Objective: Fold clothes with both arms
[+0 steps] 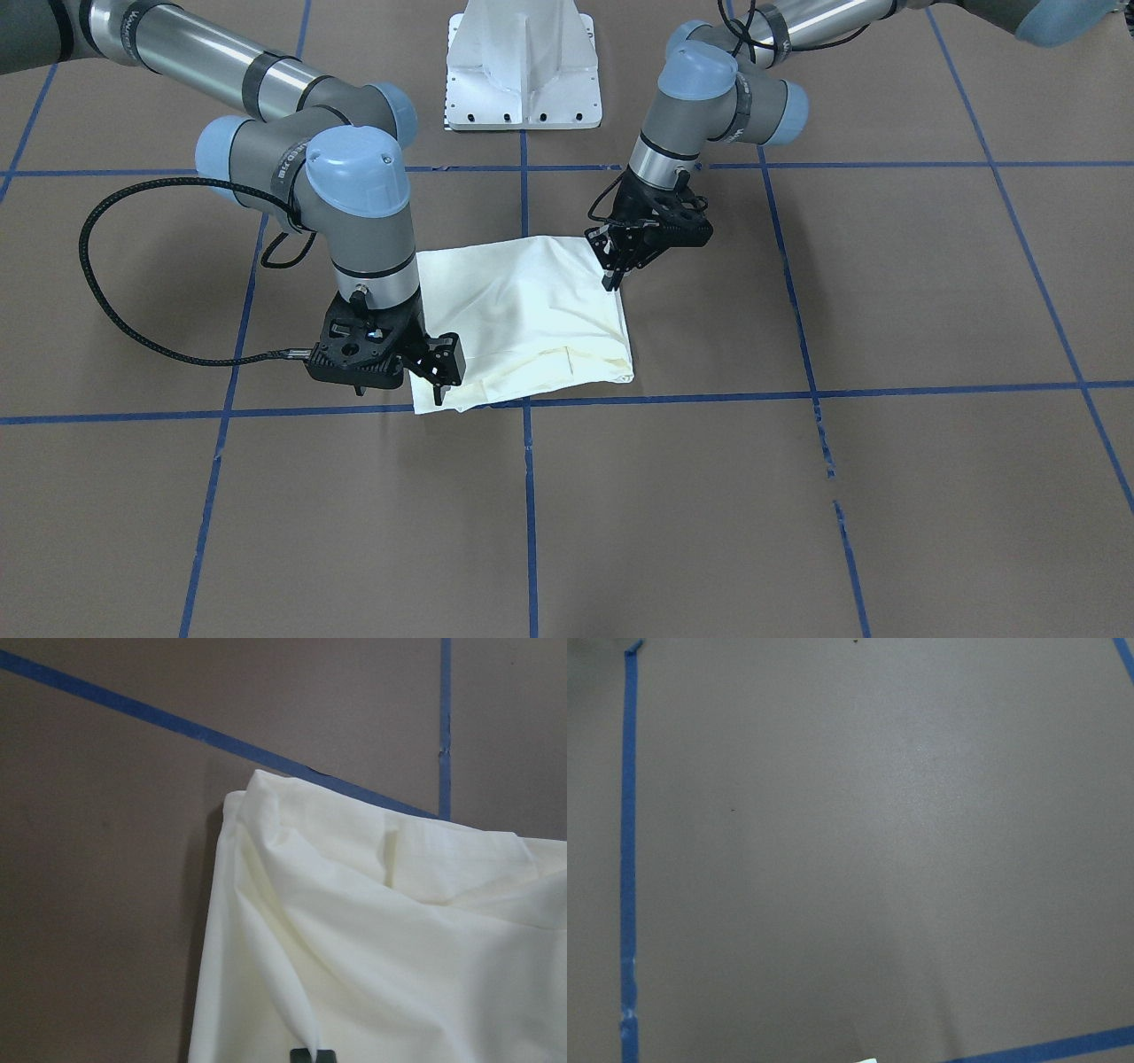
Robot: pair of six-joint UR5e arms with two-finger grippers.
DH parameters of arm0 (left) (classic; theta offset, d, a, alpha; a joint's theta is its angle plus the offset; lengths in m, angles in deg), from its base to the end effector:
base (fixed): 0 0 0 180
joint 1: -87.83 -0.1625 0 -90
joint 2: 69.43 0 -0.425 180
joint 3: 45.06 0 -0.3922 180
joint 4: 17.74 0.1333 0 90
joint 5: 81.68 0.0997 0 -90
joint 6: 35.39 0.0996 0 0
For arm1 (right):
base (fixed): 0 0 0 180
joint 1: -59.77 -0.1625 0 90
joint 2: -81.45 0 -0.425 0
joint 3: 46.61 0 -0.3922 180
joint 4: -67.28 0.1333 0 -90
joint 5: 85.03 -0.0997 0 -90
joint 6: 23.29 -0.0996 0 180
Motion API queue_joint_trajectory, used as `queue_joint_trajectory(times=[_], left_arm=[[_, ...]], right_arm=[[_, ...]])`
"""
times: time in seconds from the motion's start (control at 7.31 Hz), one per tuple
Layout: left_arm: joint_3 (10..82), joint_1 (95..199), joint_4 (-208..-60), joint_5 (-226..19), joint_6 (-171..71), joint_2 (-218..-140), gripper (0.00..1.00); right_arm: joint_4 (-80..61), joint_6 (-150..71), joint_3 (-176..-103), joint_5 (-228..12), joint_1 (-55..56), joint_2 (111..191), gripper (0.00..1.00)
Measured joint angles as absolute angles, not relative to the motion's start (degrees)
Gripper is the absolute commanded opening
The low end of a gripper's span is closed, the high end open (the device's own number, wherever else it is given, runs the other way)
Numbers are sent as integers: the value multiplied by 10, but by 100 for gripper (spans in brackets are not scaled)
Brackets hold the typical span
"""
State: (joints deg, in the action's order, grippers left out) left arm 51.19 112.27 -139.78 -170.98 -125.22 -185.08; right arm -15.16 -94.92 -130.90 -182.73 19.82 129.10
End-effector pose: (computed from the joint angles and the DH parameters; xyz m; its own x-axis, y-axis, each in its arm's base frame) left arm 0.5363 -0.3915 0.2926 0.4012 -0.1791 -0.8983 0.4225 0.9063 0.0080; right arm -0.4913 -0.5680 0.2438 0.6996 0.1786 0.6919 -0.3627 0.9230 0.1286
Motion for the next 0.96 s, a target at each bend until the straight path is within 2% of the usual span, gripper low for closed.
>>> queue_joint_trajectory(times=[0.68, 0.82, 0.96], left_arm=[[507, 1126, -1439, -1709, -1252, -1818, 0], [508, 1127, -1443, -1709, -1251, -1815, 73], [512, 1127, -1448, -1709, -1240, -1811, 100]], right_arm=[[-152, -949, -1309, -1828, 198, 1291, 100], [-152, -949, -1309, -1828, 198, 1291, 100], [-152, -949, -1309, -1828, 198, 1291, 100]])
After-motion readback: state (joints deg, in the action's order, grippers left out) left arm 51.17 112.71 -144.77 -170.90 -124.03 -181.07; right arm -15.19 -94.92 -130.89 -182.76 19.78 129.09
